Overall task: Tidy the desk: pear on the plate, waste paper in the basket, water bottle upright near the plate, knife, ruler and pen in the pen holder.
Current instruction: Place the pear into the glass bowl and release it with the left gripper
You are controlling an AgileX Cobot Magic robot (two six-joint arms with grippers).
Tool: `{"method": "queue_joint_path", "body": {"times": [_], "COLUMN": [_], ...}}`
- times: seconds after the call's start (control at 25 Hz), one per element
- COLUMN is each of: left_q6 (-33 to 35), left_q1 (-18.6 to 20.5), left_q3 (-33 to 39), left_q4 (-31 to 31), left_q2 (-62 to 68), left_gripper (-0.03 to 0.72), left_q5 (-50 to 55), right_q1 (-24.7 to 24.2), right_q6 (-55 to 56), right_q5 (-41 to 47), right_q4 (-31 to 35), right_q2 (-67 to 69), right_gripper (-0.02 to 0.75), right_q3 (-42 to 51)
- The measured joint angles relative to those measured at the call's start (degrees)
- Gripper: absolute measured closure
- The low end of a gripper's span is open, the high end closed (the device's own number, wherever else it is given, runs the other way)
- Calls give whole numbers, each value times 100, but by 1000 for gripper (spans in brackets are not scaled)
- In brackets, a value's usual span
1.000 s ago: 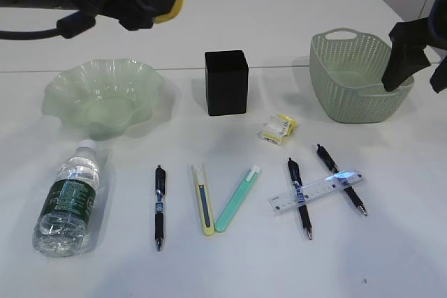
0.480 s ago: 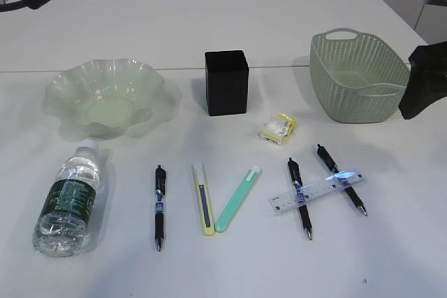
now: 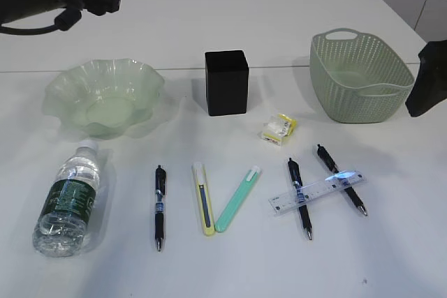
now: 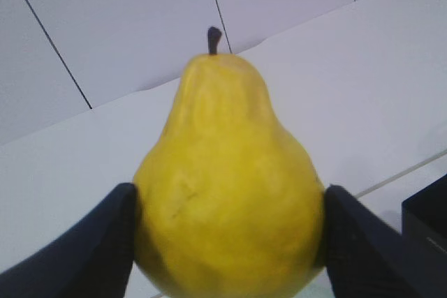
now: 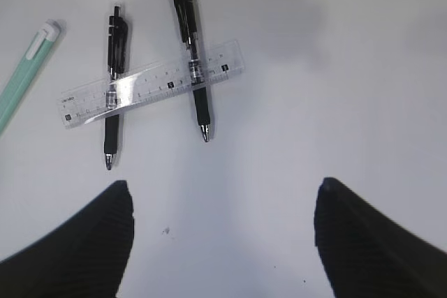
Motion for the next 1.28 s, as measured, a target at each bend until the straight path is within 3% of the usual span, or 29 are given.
{"method": "queue_joint_path", "body": {"times": [0.32,0.52,0.84,1.28], "left_q6": [0,-349,-1217,-1777], "left_q1": [134,268,628,634], "left_q3": [28,467,974,974], "left_q4": [-460,-544,281,743], "left_q2": [540,709,1173,2055], "left_gripper": [174,174,174,174], "left_q5": [-682,-1674,-2815,-3687], "right_q1": [0,0,0,0], "right_q6": [0,0,0,0], "right_q5": [0,0,0,-4], "right_q4": [0,-11,-21,-32], "right_q2": [0,0,0,0], "right_gripper": [144,145,145,145], "right_q3": [0,0,0,0]}}
